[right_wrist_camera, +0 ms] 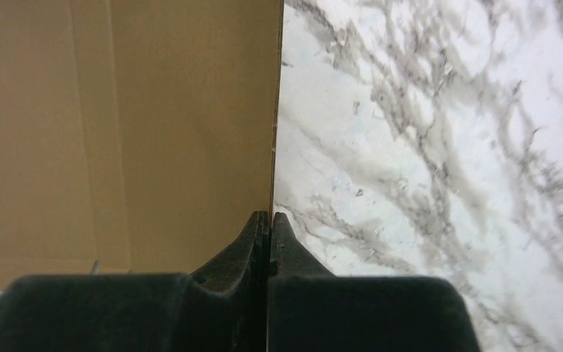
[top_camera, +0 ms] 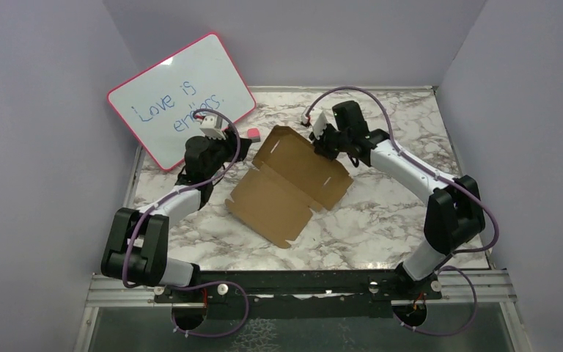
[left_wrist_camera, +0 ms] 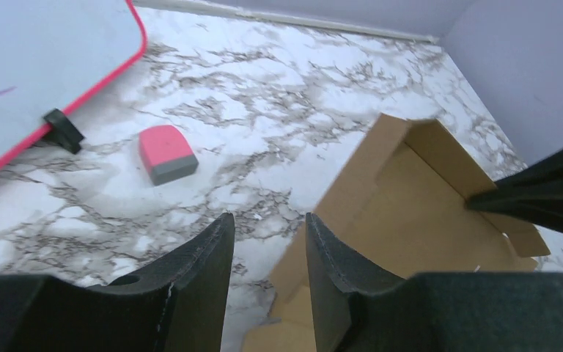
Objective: Fold the paper box
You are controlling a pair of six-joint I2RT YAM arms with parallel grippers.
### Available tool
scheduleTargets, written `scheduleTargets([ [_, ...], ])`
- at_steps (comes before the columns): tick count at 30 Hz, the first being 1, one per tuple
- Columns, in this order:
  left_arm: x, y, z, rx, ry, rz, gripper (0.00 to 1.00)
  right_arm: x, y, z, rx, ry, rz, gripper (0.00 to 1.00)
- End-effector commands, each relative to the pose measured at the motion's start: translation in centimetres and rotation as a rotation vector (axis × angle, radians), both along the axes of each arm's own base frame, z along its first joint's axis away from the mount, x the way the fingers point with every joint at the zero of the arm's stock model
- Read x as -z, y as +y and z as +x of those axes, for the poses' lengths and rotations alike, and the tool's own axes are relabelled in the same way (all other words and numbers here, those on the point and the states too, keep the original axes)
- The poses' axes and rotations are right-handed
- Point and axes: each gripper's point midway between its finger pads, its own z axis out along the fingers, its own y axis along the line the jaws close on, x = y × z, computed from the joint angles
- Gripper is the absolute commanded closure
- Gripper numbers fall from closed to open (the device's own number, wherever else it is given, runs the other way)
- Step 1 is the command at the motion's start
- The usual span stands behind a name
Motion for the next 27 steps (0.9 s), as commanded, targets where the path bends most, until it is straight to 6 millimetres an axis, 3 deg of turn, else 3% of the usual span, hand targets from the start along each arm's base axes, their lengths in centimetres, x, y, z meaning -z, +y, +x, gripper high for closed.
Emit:
scheduleTargets([
  [1, -2.0, 2.8, 0.9, -0.079, -0.032, -0.014, 0.58, -4.2, 0.0, 1.0, -0.089, -0.233, -0.158, 0.96],
  [5, -2.5, 4.3, 1.4, -0.112, -0.032, -0.031, 0.57, -5.6, 0.8, 1.1, -0.162, -0.35, -0.275, 0.96],
  [10, -2.0, 4.7, 1.9, -0.101, -0.014, -0.04, 0.56, -7.0, 1.7, 1.4, -0.248, -0.518, -0.432, 0.96],
  [16, 0.3, 3.0, 1.4, 0.007, 0.042, -0.039, 0.56, -8.8, 2.7, 1.8, -0.298, -0.789, -0.593, 0.96],
  [21, 1.1, 2.0, 0.3, 0.069, 0.032, -0.053, 0.56, -10.1, 4.0, 0.2, -0.336, -1.045, -0.639, 0.96],
  [27, 2.0, 0.0, -1.3, 0.139, 0.015, -0.028, 0.56, -9.3, 3.9, -1.2, -0.358, -1.207, -0.718, 0.96],
])
